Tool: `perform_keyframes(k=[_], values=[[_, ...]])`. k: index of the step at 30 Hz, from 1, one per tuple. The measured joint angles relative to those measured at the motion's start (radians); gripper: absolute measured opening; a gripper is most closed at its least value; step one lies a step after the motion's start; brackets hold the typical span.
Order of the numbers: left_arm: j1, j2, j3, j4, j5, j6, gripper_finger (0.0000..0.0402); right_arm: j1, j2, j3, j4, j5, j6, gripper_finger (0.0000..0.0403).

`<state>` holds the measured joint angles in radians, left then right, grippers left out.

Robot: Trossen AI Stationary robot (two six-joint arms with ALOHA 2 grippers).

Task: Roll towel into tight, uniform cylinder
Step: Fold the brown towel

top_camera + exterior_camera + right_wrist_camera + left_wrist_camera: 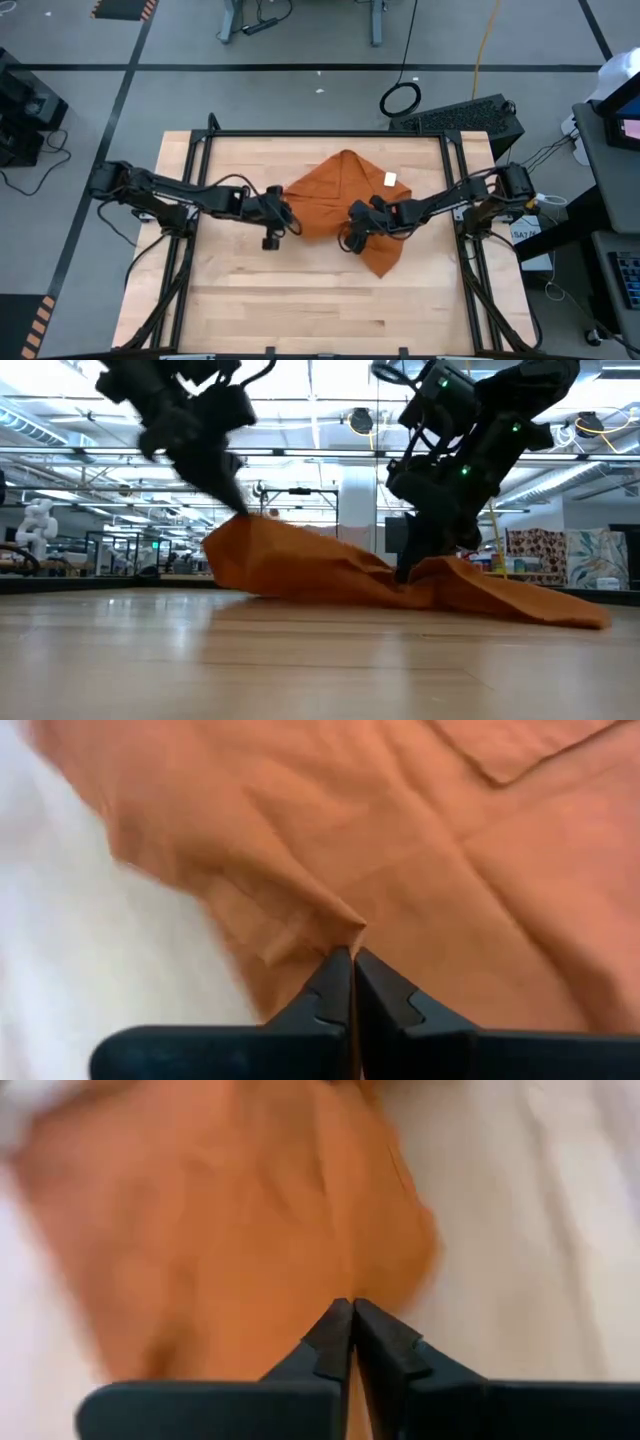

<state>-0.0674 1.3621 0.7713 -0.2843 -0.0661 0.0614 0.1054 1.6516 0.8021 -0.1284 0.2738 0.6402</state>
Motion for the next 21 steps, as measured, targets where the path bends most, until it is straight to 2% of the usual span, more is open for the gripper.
perform_keyframes(k=[2, 4, 5, 7, 9, 13, 17, 21], values=[[-0.013, 0.023, -0.029, -0.005, 0.099, -0.004, 0.0045, 0.022, 0.0, 0.0, 0.007, -0.015, 0.012, 0.0006], [-0.026, 0.034, -0.056, -0.02, 0.123, -0.005, 0.006, 0.046, 0.0, 0.0, 0.004, -0.015, 0.029, 0.0018], [-0.03, 0.038, -0.065, -0.023, 0.093, -0.019, 0.0066, 0.057, 0.0, 0.0, 0.006, -0.015, 0.035, 0.0026], [-0.033, 0.047, -0.068, -0.006, -0.042, -0.066, 0.0075, 0.075, 0.0, 0.0, 0.003, -0.006, 0.057, 0.0043], [-0.033, 0.045, -0.071, -0.012, -0.133, -0.097, 0.0081, 0.085, 0.0, 0.0, -0.005, 0.039, 0.086, 0.0063], [-0.069, 0.043, -0.071, 0.012, -0.097, -0.109, 0.0086, 0.09, -0.002, 0.0, -0.046, 0.145, 0.168, 0.0098], [-0.148, 0.043, -0.071, 0.127, -0.074, -0.132, 0.0086, 0.093, -0.002, 0.0, -0.059, 0.174, 0.236, 0.0123], [-0.244, 0.092, -0.07, 0.42, -0.077, -0.088, 0.0086, 0.093, -0.002, 0.0, -0.046, 0.172, 0.24, 0.0137]])
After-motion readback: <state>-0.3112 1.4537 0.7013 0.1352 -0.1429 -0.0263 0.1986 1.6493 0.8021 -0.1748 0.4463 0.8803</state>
